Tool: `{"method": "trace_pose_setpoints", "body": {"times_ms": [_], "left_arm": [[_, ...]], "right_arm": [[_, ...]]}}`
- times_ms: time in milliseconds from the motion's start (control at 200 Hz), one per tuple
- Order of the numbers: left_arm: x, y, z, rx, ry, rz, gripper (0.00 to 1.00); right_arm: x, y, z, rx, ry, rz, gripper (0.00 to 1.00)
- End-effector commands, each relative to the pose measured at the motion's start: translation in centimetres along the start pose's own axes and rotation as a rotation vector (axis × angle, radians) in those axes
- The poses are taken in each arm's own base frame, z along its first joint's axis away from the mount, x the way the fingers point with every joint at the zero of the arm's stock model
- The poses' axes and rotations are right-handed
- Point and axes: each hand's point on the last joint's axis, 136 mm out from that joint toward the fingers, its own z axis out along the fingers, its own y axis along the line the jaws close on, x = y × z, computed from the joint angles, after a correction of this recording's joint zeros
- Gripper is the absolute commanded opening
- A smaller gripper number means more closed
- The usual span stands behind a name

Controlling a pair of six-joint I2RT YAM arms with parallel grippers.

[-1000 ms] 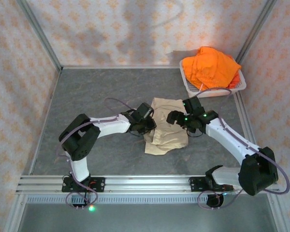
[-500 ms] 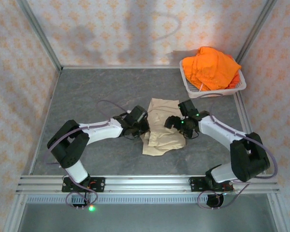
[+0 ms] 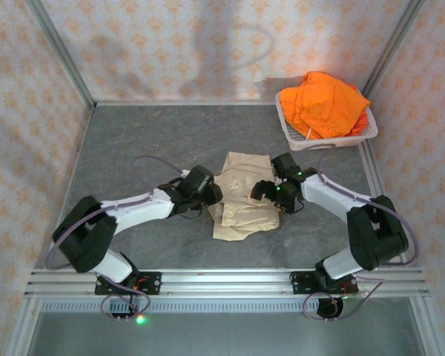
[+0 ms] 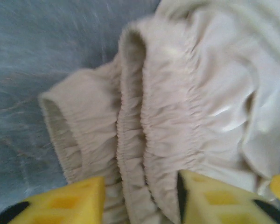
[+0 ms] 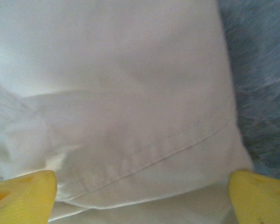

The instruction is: Fold and stack the shorts

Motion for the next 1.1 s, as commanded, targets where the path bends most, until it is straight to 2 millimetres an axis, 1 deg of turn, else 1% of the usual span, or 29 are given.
{"method": "trace_pose_setpoints", "body": {"times_ms": [0,75,105,190,285,350,420,490,570,666,696,746,831,896,951,1031,1096], "left_arm": [[-3.3,-1.7,-4.1,0.014,-0.118,0.071,0.68],[-3.8,-3.6,-5.6,0.091,-0.127,0.068,0.81],[-3.8,-4.5,-5.9,0.128,-0.121,0.061,0.84],[-3.5,-6.7,-6.2,0.213,-0.100,0.029,0.91],[-2.3,-8.9,-5.2,0.281,-0.058,0.010,0.96],[-1.1,-10.0,-3.9,0.310,-0.021,0.001,0.98],[0.3,-10.8,-2.2,0.326,0.018,-0.009,0.98],[1.6,-10.8,-0.4,0.323,0.051,-0.017,0.98],[2.9,-9.8,1.6,0.284,0.075,-0.014,0.98],[4.2,-7.1,3.6,0.200,0.094,-0.011,0.98],[4.6,-5.9,4.2,0.168,0.099,-0.008,0.98],[5.2,-4.2,4.9,0.123,0.102,-0.005,0.98],[5.9,-1.9,5.6,0.064,0.106,0.005,0.99],[5.9,-1.7,5.4,0.061,0.100,0.014,0.99],[5.1,-2.7,4.4,0.088,0.073,0.032,0.99],[3.0,-4.7,2.0,0.121,0.001,0.088,1.00],[0.8,-6.2,-0.8,0.140,-0.081,0.142,1.00]], "right_arm": [[-2.6,-0.4,-4.4,0.102,-0.145,-0.097,0.96],[-3.4,-0.8,-5.5,0.148,-0.172,-0.123,0.97],[-3.6,-1.0,-5.7,0.161,-0.174,-0.124,1.00],[-4.1,-1.2,-6.1,0.154,-0.174,-0.107,1.00],[-4.6,-1.3,-6.5,0.113,-0.184,-0.066,1.00],[-5.0,-1.5,-7.0,0.098,-0.197,-0.042,1.00],[-5.3,-2.0,-7.7,0.101,-0.221,-0.022,1.00],[-5.5,-2.6,-8.3,0.102,-0.239,0.003,1.00],[-5.6,-3.1,-8.7,0.076,-0.249,0.042,1.00],[-5.6,-3.3,-9.0,0.027,-0.252,0.081,1.00],[-5.6,-3.3,-9.1,0.014,-0.252,0.087,1.00],[-5.4,-3.2,-9.1,0.002,-0.250,0.087,1.00],[-5.3,-2.8,-9.1,-0.021,-0.239,0.082,1.00],[-5.2,-2.2,-9.1,-0.049,-0.225,0.077,1.00],[-4.9,-1.6,-8.9,-0.083,-0.204,0.071,1.00],[-4.7,-0.8,-8.6,-0.124,-0.176,0.063,0.99],[-4.7,-0.3,-8.3,-0.142,-0.159,0.047,1.00]]}}
